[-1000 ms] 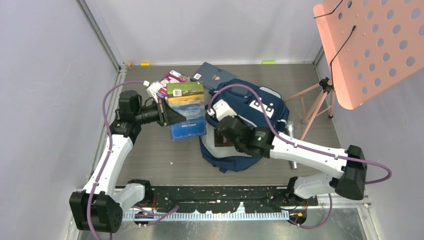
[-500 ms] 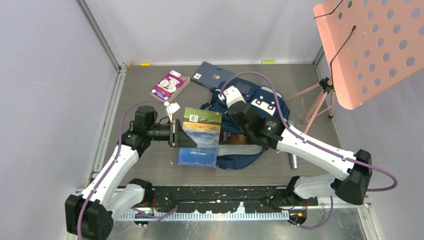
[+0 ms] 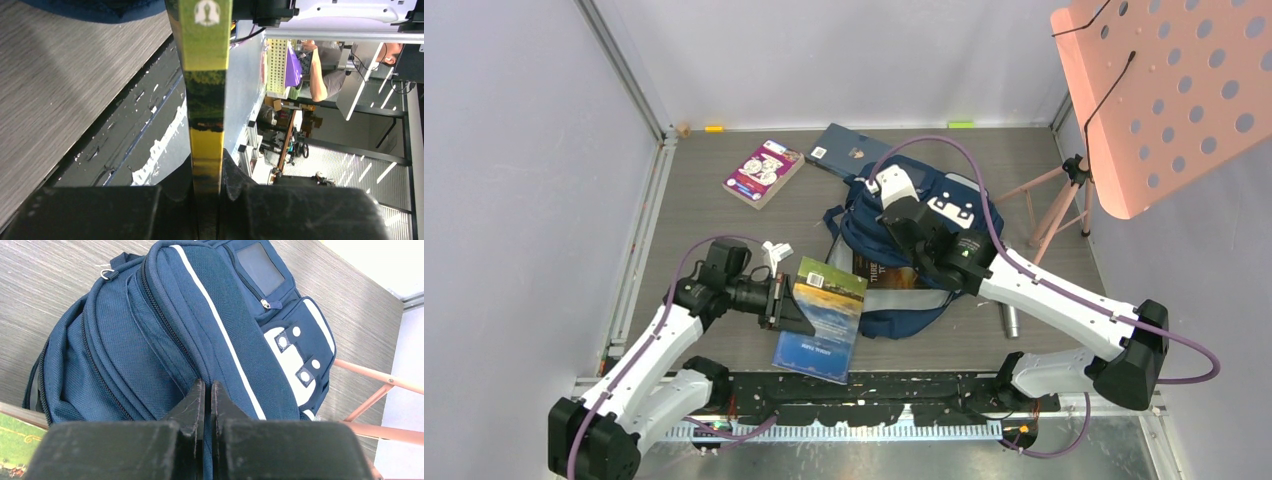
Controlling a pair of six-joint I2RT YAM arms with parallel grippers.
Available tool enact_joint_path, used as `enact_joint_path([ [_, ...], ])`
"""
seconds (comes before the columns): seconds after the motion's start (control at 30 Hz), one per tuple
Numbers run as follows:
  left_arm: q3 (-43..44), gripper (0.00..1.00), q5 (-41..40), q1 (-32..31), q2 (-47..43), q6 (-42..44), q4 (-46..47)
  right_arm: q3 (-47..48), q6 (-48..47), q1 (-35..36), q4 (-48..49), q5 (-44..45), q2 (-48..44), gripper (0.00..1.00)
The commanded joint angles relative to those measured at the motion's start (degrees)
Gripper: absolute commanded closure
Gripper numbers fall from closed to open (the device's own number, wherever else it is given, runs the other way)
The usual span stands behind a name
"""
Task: Pack the student bag
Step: Place the book in the student bag.
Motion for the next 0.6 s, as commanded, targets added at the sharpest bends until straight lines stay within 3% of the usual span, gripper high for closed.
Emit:
enact_joint_path([
  [0.0, -0.5, 1.0, 2.3, -1.8, -1.1, -0.8, 1.0, 4.4, 2.5, -0.4, 7.2, 3.8, -1.0, 0.99],
  [0.23, 2.5, 1.0, 1.8, -3.0, 6.9, -6.4, 18.3, 3.9, 4.6, -0.5, 7.2, 1.1, -1.3, 1.0],
  [0.57, 16.4, 1.0, 0.0, -10.1, 32.2, -2.7, 24.7, 3.8, 7.1, -0.1, 6.5, -0.8, -2.2, 0.99],
])
